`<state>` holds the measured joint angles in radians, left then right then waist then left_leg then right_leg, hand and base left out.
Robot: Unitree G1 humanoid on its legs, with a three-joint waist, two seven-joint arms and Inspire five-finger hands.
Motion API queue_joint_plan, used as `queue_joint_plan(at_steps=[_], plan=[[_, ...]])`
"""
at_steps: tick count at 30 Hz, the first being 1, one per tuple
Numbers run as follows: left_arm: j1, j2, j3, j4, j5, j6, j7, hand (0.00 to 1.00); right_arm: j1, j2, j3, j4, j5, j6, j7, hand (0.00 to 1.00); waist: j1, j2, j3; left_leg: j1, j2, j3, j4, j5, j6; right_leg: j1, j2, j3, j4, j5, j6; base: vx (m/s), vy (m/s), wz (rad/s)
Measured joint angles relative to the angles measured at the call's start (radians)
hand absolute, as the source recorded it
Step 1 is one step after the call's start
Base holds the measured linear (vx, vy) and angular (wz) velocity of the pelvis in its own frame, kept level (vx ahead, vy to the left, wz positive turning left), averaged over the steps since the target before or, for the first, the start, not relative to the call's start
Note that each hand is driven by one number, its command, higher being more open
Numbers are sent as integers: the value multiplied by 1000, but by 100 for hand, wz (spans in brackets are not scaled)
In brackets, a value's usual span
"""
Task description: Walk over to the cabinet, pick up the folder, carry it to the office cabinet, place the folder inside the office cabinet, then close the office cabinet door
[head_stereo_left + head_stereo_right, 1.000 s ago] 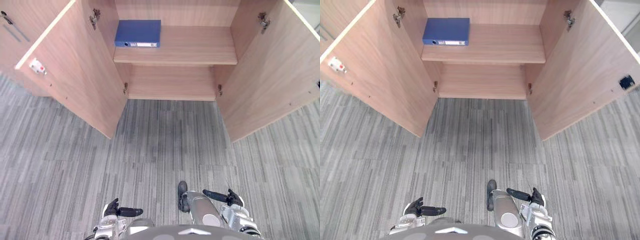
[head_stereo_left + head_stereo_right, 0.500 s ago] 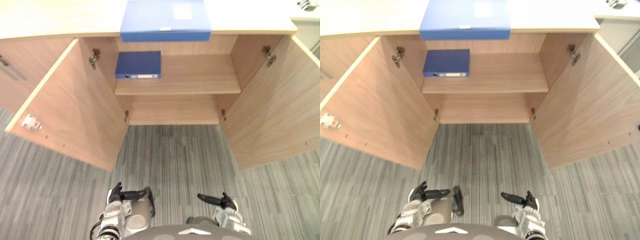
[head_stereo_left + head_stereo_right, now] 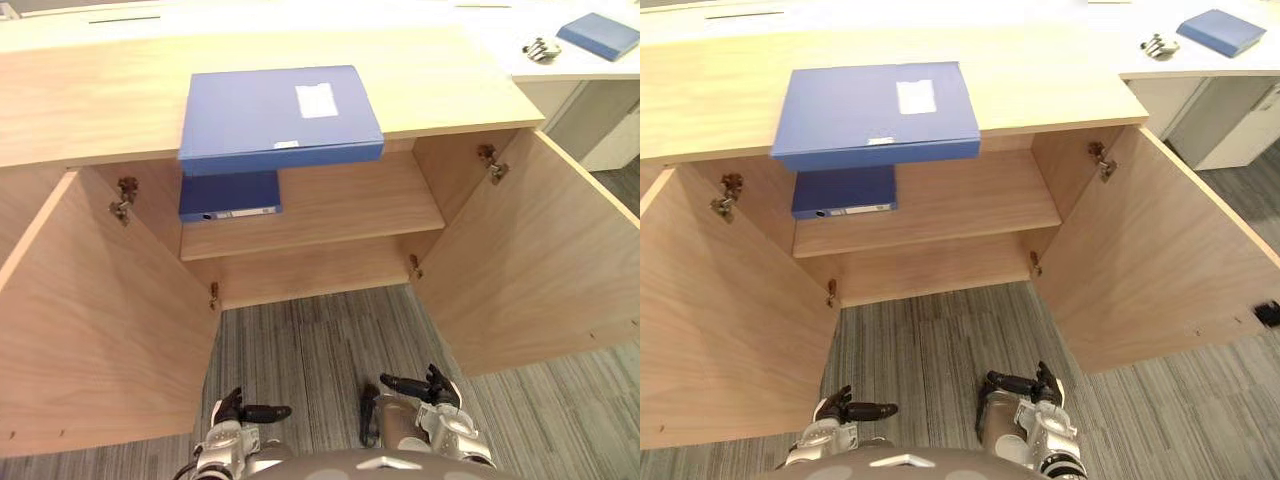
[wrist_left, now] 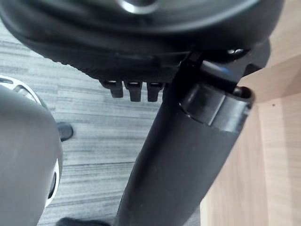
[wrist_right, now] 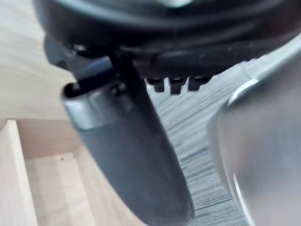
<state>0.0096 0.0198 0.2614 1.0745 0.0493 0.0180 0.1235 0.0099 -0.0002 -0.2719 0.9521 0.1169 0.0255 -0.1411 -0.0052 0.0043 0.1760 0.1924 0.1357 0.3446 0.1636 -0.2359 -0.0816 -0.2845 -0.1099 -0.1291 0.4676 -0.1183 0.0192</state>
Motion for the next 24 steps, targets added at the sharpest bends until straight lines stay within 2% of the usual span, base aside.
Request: queue_joint_plan(at_steps=[3,4,6,8,11,13,14,15,16,17,19,21,24], plan=[[2,-26,1,-2,2,2,-1,100,4,-20,-29,15,-1,11,-3,100,-6,33,-3,-15,41,-53,65,24,-31,38,4,-59,27,-77,-27,396,-285,54],[-7,-24,2,-9,2,5,-3,100,9,-21,-28,24,0,14,-6,100,-9,29,0,-78,77,-83,221,30,-31,90,6,-91,-8,-90,-35,283,-277,64],[-14,-27,3,-41,1,4,-2,100,18,-20,-19,24,1,16,-14,100,3,17,8,-177,132,-87,456,34,-38,172,13,-124,-65,-94,-41,213,-228,49],[-14,-40,1,-62,0,0,-1,100,22,-19,-20,23,1,13,-13,100,5,17,7,-214,150,-40,498,30,-30,235,16,-140,-115,-93,-42,156,-105,18],[-25,-58,0,-72,1,-11,-1,100,21,-12,-21,22,3,13,-12,100,5,19,4,-249,139,8,363,27,-19,266,17,-138,-155,-89,-33,94,65,-5],[-33,-66,0,-68,2,-8,-3,100,21,-11,-22,22,3,13,-15,100,6,19,4,-251,103,4,178,76,-2,267,12,-127,-159,-83,-16,149,190,-11],[-35,-69,0,-66,2,-8,-4,100,21,-5,-23,25,3,14,-16,100,8,14,-4,-226,70,4,101,114,-25,266,4,-111,-166,-78,8,140,171,-6],[-34,-68,-1,-66,2,-8,-4,100,23,-3,-23,24,3,15,-16,100,5,0,-11,-220,54,5,74,134,-12,266,0,-105,-182,-69,21,178,176,-5],[-28,-63,-1,-67,2,-8,-3,100,35,6,-22,25,3,15,-15,100,4,-19,-24,-208,30,7,35,147,-5,275,-9,-94,-223,-52,35,184,180,2],[-27,-58,-1,-64,2,-6,-4,100,37,12,-22,25,3,15,-15,100,4,-27,-27,-193,16,9,16,147,-5,298,-16,-90,-257,-41,44,141,143,-2],[-26,-57,-1,-54,2,-6,-4,100,44,13,-23,25,3,15,-15,100,4,-26,-30,-150,-2,22,-13,150,0,339,-27,-82,-292,-29,52,68,145,-8],[-16,-56,-1,-46,3,-7,-3,100,44,10,-23,26,2,13,-14,100,3,-14,-40,-104,-16,36,-54,152,2,368,-29,-63,-317,-23,61,41,105,-20],[-15,-56,-3,-32,3,-7,-4,100,42,5,-25,40,2,11,-14,100,0,-5,-49,-76,-28,45,-111,179,-2,373,-23,-57,-333,-14,57,13,28,-10]])
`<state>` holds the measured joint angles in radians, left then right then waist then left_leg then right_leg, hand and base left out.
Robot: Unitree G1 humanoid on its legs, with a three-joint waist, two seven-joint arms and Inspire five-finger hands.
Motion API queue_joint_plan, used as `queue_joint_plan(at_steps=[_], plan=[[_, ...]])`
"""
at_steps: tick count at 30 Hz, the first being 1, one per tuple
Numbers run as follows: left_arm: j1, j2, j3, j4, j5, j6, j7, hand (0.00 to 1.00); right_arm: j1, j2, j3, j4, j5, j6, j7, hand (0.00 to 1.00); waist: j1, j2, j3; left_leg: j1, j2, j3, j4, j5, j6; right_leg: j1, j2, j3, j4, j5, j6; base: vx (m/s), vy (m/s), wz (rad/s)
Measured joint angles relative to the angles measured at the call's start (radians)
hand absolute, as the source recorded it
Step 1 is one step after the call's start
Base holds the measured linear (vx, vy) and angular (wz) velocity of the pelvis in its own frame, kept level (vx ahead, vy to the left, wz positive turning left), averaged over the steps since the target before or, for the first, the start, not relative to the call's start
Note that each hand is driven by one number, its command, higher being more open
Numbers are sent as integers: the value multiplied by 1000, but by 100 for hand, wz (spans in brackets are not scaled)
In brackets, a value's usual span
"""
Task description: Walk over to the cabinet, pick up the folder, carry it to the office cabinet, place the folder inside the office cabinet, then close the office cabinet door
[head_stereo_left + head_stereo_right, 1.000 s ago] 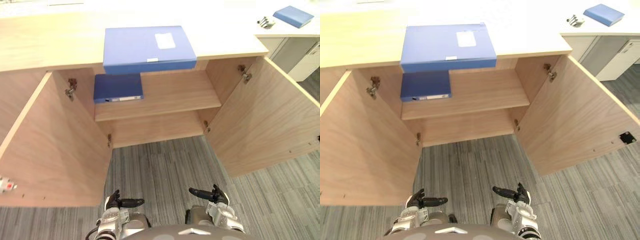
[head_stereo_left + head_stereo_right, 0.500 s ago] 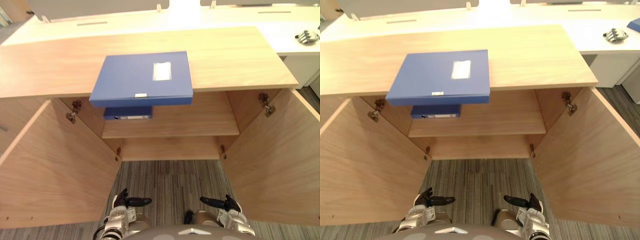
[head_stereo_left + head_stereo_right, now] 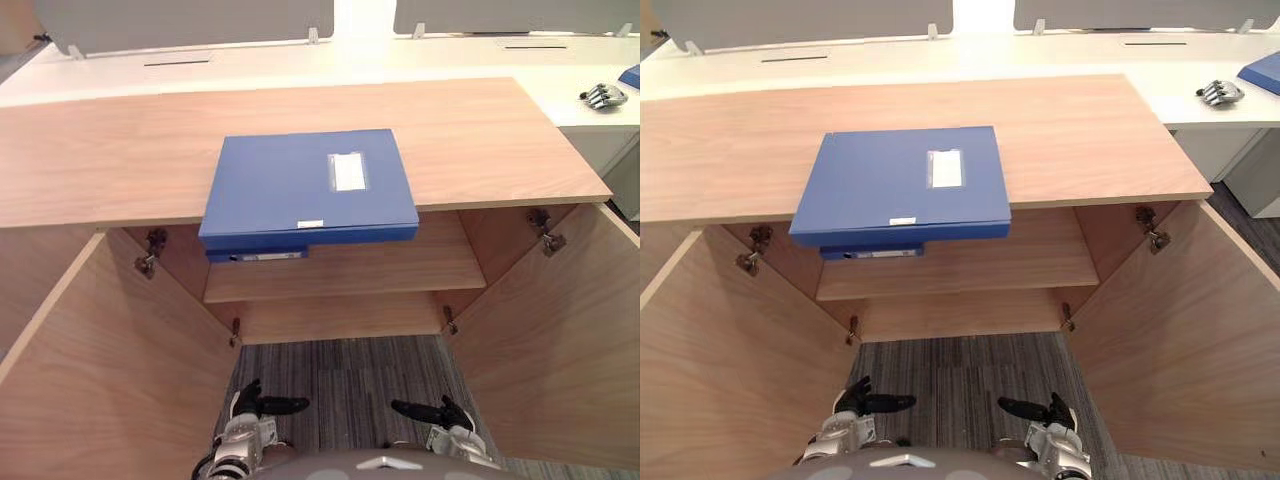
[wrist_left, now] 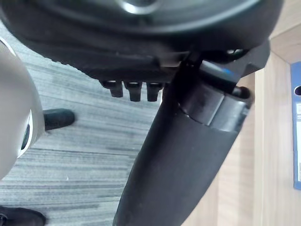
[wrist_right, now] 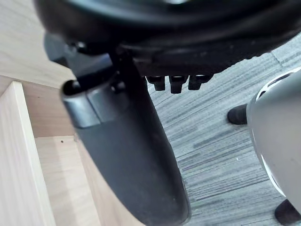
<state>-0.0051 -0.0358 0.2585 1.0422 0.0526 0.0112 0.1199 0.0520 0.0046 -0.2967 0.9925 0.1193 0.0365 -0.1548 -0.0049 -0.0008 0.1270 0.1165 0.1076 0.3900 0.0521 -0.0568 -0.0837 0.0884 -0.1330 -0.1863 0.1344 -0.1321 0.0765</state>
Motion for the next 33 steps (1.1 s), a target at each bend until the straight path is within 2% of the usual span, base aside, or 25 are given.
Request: queue_joint_plan(at_steps=[4,7,12,14,18,21,28,33], plan=[[0,19,-42,2,-1,-1,5,100,-2,-12,0,33,0,-1,-3,100,-1,0,-1,25,1,-5,-70,38,7,2,23,6,-21,17,-14,-36,-38,-6],[20,21,-80,-50,-2,0,17,100,-3,-21,3,43,0,-3,-10,100,-2,0,-1,32,1,-45,-87,42,14,3,29,13,-28,29,-15,-63,-22,-7],[111,44,-119,-359,-6,-3,88,100,4,-25,9,42,1,-13,-31,100,-2,-1,-1,17,-13,-73,-97,56,26,-1,22,12,-52,57,-10,-99,32,6],[155,71,-121,-522,-4,-19,130,100,7,-26,14,40,1,-20,-37,100,-2,-1,-1,20,-22,-90,-115,71,31,0,16,6,-51,57,-10,-114,30,16],[229,78,-117,-740,-2,-47,193,100,16,-31,14,37,1,-24,-46,100,7,6,-5,30,-32,-103,-140,88,36,-1,12,3,-50,58,-8,-88,28,9],[264,76,-117,-819,0,-59,230,100,38,-32,27,3,1,-25,-50,100,17,15,-11,32,-33,-106,-140,88,36,2,10,1,-50,58,-8,-16,7,0],[304,65,-136,-1007,35,-72,251,100,51,-31,54,-6,1,-28,-53,100,29,6,-17,36,-32,-132,-140,90,35,24,11,-26,-54,54,-7,-1,-9,11],[317,74,-199,-1193,49,-93,264,100,58,-33,55,4,2,-30,-52,100,45,5,-22,33,-30,-135,-140,90,33,31,13,-23,-52,51,-5,-12,-3,1]])
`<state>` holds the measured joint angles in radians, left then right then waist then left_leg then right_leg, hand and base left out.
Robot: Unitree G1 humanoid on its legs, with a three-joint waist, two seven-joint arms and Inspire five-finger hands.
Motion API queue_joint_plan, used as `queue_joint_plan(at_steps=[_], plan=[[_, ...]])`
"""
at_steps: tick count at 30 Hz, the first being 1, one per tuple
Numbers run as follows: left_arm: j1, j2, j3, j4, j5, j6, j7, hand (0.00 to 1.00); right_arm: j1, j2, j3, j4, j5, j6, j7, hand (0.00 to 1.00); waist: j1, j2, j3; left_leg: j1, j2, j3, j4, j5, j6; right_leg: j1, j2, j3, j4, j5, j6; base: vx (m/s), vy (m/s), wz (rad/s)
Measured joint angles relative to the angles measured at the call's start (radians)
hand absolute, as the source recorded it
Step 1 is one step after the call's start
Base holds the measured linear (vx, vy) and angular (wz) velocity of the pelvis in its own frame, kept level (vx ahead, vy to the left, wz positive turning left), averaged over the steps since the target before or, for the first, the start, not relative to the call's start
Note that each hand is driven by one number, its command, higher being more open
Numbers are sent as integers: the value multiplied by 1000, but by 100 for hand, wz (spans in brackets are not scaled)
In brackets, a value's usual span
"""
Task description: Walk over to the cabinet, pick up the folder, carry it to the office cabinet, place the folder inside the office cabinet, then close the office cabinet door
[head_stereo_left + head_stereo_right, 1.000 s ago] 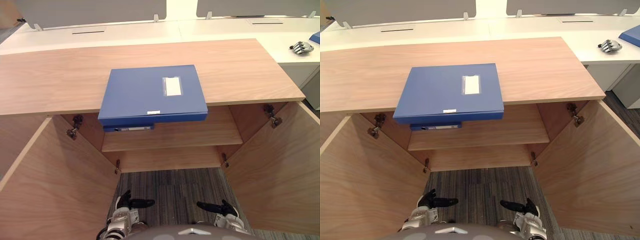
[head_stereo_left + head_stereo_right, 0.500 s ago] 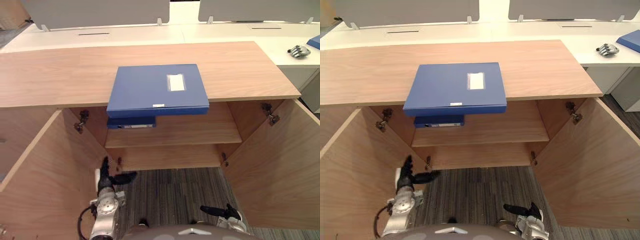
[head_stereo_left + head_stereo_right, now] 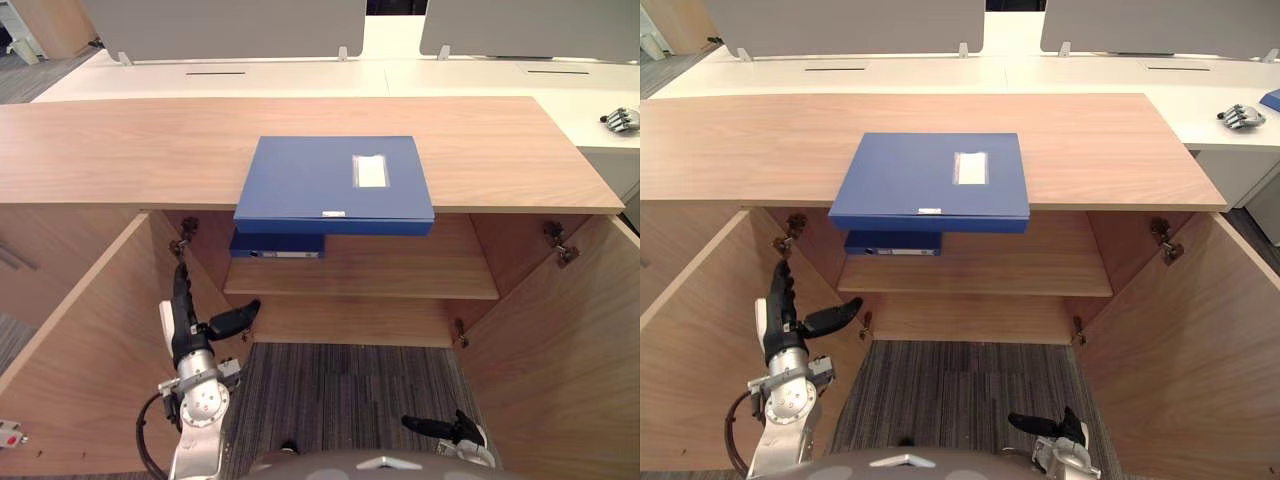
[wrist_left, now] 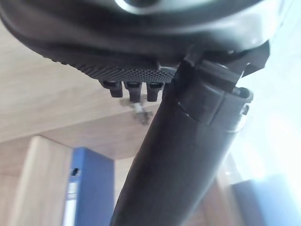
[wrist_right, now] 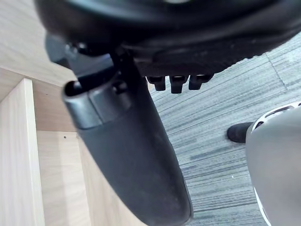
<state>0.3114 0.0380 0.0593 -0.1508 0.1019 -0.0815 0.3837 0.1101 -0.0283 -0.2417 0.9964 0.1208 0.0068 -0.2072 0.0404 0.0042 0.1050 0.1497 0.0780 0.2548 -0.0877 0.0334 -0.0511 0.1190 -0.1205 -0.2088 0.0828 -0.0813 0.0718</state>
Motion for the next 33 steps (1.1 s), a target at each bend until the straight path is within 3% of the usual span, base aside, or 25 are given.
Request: queue_joint_plan(at_steps=[6,21,33], plan=[[-9,62,-43,-134,130,-60,1,100,-7,-19,30,29,-1,-11,7,100,-2,16,-31,2,7,-6,0,0,-4,-2,10,20,6,-9,-2,-12,-5,0],[-28,186,-44,-251,352,-62,24,100,-30,-57,68,101,-3,-11,17,100,-5,26,-42,13,25,-28,0,2,-8,0,36,63,30,-27,-21,-6,-4,0],[-173,368,-246,-204,524,-85,-35,100,-39,-77,106,110,-3,-10,32,100,-27,24,-48,19,28,-27,0,3,-9,-10,42,79,37,-29,-27,1,0,-2]])
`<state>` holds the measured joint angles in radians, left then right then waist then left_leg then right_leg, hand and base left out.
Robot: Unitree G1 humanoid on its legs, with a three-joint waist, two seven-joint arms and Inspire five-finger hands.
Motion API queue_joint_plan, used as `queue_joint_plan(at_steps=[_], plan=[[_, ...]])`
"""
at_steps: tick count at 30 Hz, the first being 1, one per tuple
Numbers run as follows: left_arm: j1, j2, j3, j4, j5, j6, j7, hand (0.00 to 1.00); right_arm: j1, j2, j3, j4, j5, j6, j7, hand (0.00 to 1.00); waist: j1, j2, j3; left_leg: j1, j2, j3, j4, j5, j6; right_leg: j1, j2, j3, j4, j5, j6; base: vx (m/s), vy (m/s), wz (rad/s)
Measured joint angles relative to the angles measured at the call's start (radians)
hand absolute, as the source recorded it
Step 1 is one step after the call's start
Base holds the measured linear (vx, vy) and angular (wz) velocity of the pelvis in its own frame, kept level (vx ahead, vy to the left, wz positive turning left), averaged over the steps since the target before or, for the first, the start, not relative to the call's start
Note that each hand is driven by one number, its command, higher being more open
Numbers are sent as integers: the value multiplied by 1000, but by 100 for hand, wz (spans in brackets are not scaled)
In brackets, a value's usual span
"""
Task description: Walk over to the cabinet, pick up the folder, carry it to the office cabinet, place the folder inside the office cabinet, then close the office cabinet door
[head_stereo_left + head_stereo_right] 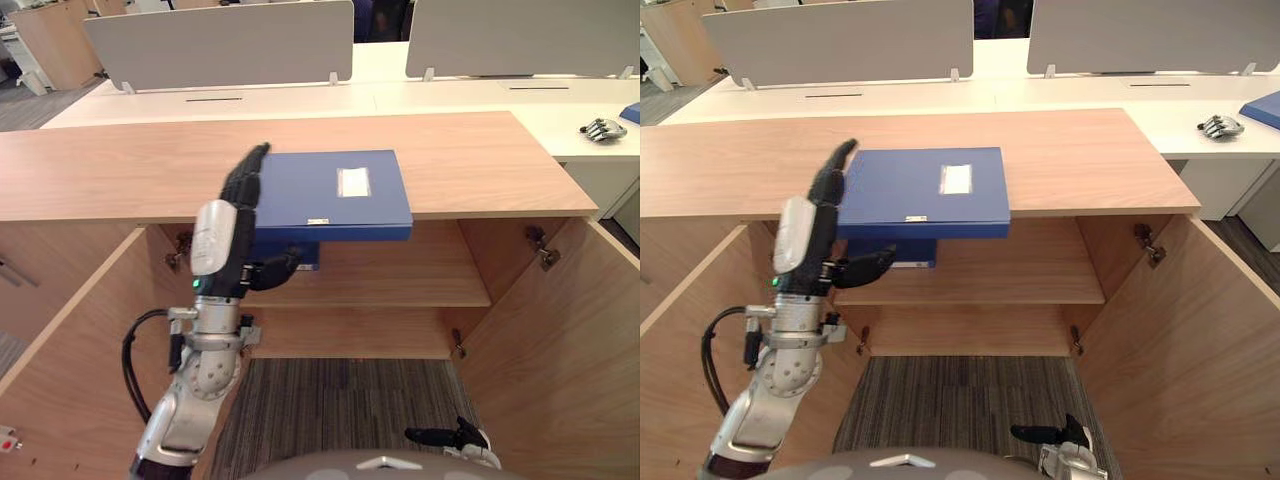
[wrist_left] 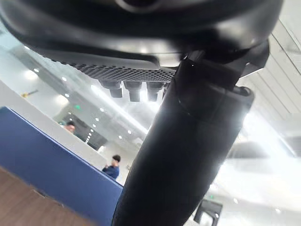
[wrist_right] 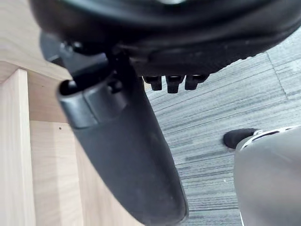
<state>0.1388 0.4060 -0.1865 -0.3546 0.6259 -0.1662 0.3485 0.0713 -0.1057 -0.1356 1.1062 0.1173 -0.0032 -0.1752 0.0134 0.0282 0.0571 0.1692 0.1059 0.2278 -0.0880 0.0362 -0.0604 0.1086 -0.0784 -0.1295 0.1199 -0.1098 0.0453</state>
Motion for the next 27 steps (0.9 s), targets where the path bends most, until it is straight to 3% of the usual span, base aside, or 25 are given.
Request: queue_joint_plan(at_steps=[9,20,21,27], plan=[[-63,52,-49,114,138,8,-10,100,25,-19,0,2,-1,20,1,100,-29,-4,0,3,-3,0,0,-2,-3,4,-2,0,-23,7,-2,-3,3,-1],[-126,54,-71,237,292,97,3,100,25,-15,-2,8,5,25,1,100,-51,-9,3,2,-7,-2,0,-4,-6,18,-3,16,-77,43,4,-20,14,-6],[-126,51,-71,243,300,107,4,0,25,-15,-2,8,8,25,1,100,-54,-9,4,1,-7,-2,0,-4,-6,18,-3,17,-80,45,5,-46,11,-3],[-154,17,-68,282,361,139,38,0,29,-13,-11,8,56,25,11,100,-55,-10,5,-2,-7,-2,0,-4,-6,18,-3,17,-91,53,7,-40,8,-1]])
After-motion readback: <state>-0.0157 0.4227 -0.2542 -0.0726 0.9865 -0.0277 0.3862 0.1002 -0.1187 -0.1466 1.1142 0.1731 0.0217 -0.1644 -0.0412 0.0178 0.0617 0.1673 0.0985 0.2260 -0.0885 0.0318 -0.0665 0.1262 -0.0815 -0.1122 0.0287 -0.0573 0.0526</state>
